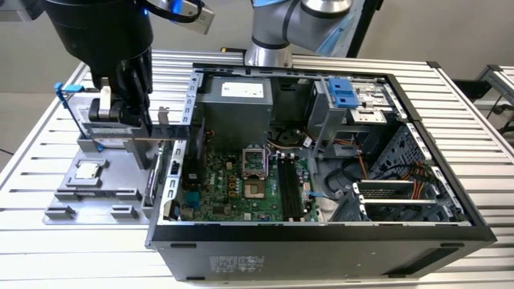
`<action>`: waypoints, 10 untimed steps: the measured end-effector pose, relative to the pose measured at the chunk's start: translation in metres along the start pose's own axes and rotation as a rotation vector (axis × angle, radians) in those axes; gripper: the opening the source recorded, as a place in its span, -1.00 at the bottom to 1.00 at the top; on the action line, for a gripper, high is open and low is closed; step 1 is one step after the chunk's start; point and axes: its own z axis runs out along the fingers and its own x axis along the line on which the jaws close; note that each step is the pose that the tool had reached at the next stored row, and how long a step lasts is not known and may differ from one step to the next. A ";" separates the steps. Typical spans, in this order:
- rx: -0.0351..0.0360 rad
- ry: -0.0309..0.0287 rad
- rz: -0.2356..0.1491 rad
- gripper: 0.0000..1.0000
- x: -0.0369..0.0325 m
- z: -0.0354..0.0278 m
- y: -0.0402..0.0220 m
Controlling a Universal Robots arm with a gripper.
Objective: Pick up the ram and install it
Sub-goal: 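Pick up the ram and move it above insertion slot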
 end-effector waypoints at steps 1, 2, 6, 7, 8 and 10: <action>0.0000 0.0000 0.000 -1.00 -0.0003 0.0000 -0.0001; 0.0000 0.0000 0.000 -1.00 -0.0005 0.0000 -0.0003; -0.0001 0.0001 0.000 -1.00 -0.0010 0.0000 -0.0012; -0.0001 0.0000 0.000 -1.00 -0.0011 0.0000 -0.0015; -0.0001 0.0000 0.000 -1.00 -0.0013 0.0000 -0.0017; 0.0000 0.0000 0.000 -1.00 -0.0014 0.0000 -0.0022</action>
